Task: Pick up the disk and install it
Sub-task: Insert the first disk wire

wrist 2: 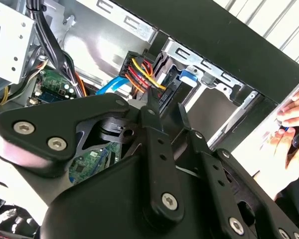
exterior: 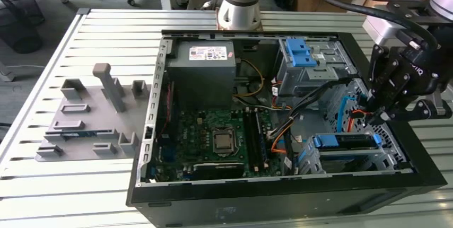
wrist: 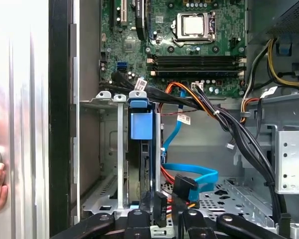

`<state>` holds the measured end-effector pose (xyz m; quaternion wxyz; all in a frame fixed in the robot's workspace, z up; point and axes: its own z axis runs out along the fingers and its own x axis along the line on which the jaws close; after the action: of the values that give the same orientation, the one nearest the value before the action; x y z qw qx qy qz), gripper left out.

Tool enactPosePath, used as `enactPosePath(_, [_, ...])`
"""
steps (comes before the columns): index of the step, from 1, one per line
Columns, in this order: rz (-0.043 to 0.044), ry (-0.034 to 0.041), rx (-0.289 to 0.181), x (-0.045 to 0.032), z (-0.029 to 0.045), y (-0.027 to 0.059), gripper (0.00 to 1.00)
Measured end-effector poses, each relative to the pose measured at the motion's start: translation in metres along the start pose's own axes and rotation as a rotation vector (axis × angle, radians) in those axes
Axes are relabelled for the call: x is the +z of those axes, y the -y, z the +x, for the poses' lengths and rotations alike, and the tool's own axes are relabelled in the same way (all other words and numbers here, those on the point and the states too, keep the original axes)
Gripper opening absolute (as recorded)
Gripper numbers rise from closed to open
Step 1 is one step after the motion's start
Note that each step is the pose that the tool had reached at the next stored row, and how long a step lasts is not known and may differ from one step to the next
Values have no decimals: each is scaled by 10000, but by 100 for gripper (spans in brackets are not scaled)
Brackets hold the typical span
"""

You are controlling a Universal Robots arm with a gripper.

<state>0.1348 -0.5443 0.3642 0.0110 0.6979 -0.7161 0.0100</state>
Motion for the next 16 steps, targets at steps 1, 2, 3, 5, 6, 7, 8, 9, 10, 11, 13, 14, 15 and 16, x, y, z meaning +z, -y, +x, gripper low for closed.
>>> enactPosePath(1, [1,-11,1,9,0,0,31])
enactPosePath(2, [1,-22,0,17,-1,0,31])
enactPosePath(3, [1,-30,0,24,-1,0,31])
enactPosePath(5, [2,-40,1,28,-1,0,31])
enactPosePath(6, [2,-40,1,28,-1,0,30])
enactPosePath(7, [-9,-39,2,29,-1,0,24])
enactPosePath(8, [-48,-37,0,31,-1,2,24])
enactPosePath(9, [-101,-37,-3,35,-1,2,17])
enactPosePath(10, [-170,-29,-5,38,-1,3,17])
enactPosePath(11, [-239,-21,-6,44,-2,3,17])
enactPosePath(13, [-257,-12,-4,54,-2,2,17])
enactPosePath(14, [-257,-10,2,61,2,2,17])
enactPosePath(15, [-257,-12,10,71,9,-1,17])
enactPosePath(16, [-256,-11,15,84,17,-4,17])
